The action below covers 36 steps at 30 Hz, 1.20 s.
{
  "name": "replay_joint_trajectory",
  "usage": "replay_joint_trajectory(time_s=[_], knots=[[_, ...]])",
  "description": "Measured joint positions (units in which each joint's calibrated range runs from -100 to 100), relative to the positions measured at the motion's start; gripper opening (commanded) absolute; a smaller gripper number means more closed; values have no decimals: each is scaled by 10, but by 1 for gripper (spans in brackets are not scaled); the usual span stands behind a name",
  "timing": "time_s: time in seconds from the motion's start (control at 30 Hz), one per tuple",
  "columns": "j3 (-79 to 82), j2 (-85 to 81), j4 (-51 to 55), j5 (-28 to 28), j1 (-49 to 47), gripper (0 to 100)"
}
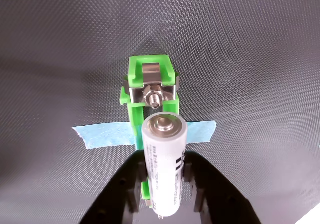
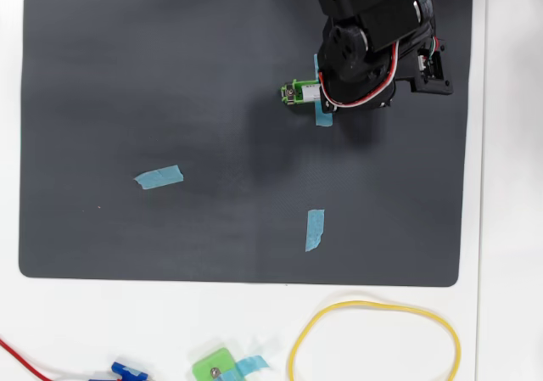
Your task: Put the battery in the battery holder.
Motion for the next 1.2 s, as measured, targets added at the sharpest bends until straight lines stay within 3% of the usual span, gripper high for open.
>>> replay_joint_trajectory(time_s=[0.8,0.9,1.2], knots=[[0,1,-1,0,0,1],[0,1,-1,0,0,11],[0,1,-1,0,0,13]])
